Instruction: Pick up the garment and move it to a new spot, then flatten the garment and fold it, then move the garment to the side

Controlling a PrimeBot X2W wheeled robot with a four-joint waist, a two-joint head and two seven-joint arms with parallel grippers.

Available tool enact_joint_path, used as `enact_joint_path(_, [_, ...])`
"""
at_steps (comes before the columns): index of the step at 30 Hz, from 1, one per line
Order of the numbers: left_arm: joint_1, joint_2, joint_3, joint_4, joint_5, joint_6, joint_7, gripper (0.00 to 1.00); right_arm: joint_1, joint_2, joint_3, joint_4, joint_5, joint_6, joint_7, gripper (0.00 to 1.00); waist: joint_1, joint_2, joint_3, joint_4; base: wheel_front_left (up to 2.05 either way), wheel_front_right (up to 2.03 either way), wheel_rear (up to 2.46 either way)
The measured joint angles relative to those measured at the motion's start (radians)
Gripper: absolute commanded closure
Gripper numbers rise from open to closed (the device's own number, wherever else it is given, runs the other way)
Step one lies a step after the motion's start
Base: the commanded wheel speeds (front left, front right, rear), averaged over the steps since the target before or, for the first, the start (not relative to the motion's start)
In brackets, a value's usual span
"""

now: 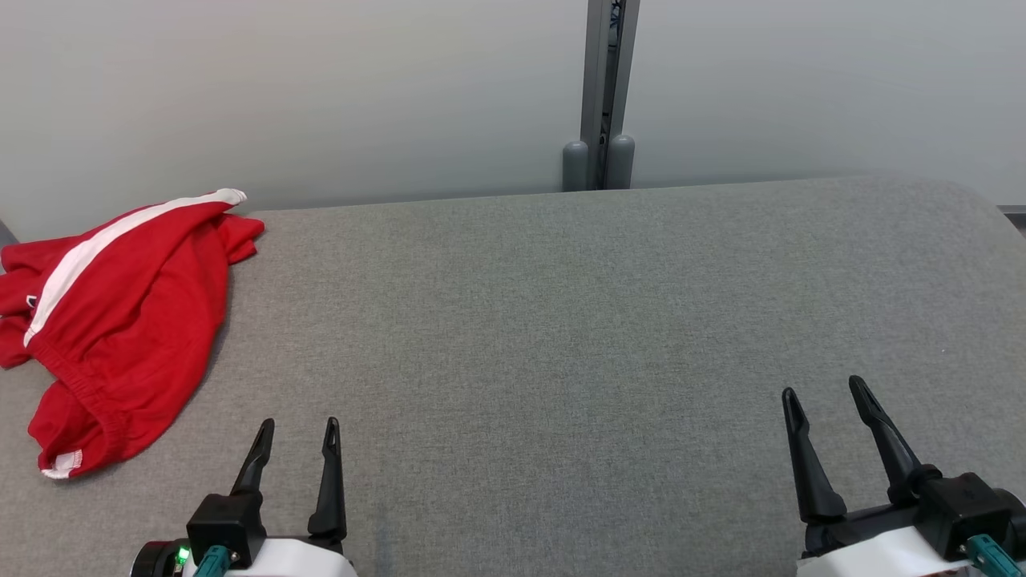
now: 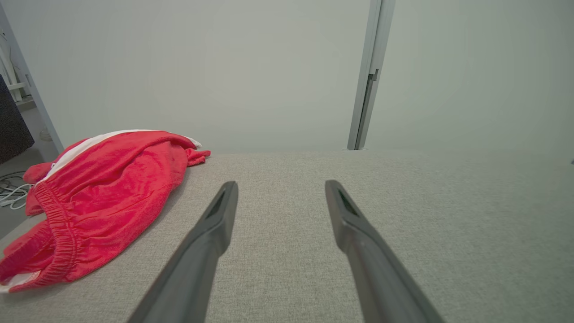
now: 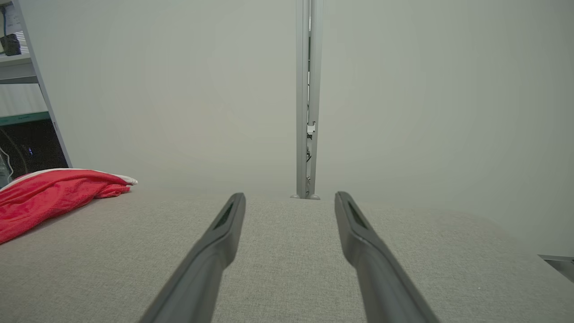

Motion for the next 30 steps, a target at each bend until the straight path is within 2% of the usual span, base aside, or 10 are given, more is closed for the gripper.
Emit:
enact_joint_path(22, [0.005,0.0,-0.004,0.004,-0.007,0.0,0.0,0.0,0.007,0.0,-0.001,0.011,0.007,0.0,0.0,0.0,0.0,0.0,-0.006,0.009,0.0,0.0,0.0])
enact_joint_path(30, [0.002,0.0,-0.012,0.011,-0.007,0.0,0.0,0.0,0.012,-0.001,-0.004,0.011,0.009,0.0,0.0,0.0,0.0,0.0,-0.005,0.062,0.0,0.0,0.0])
